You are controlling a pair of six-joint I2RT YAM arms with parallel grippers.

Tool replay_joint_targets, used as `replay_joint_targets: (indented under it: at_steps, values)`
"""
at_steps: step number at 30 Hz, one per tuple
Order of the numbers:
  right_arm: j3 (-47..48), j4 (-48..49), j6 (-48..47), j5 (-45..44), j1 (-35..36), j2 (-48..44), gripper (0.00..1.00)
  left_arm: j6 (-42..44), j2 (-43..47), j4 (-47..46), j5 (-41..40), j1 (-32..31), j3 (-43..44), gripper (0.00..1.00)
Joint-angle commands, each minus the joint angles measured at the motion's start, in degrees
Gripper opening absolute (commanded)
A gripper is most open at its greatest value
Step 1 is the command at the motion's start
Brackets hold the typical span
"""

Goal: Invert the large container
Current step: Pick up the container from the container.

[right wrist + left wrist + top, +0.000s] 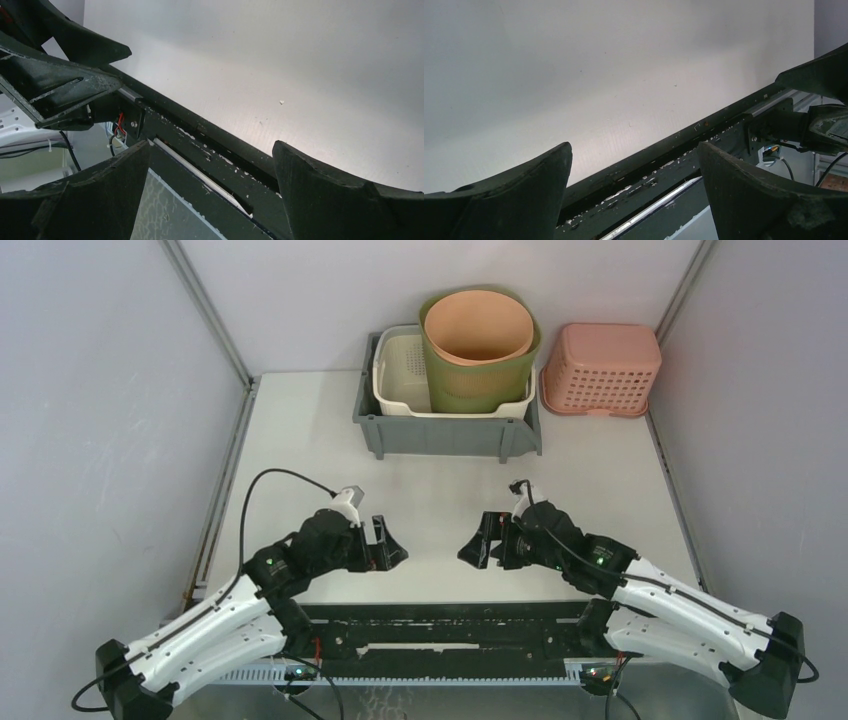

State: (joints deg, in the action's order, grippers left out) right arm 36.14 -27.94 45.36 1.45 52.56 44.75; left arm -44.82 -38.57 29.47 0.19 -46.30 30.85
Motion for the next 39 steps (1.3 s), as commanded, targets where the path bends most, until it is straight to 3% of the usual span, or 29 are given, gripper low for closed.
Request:
replay_joint_targets:
  at_steps: [1,12,21,32,39]
  values:
    - [0.04,2.94,-0.26,-2.11,1.82,0.49,1.00,2.61,0.38,-0.93,-0.46,0.06,0.33,1.00]
    - [3.92,9.15,-2.82,-1.09,1.78,5.82,1.00,7.88,-2.71,-0.17,-1.57,0.07,4.56,1.00]
    - [8.07,10.00,-5.88,3.79,0.73,11.40,1.00,5.78,-1.23,-2.96,-0.56,0.14,3.27,1.00]
    - [8.58,11.82,-7.68,5.56,0.32,11.59,1.00,5.88,-2.68,2.61,-0.30,0.08,5.99,1.00]
    - [9.62,12.29,-7.68,5.83,-0.44,11.76,1.00,5.51,-3.70,-0.32,-0.15,0.07,6.66,1.00]
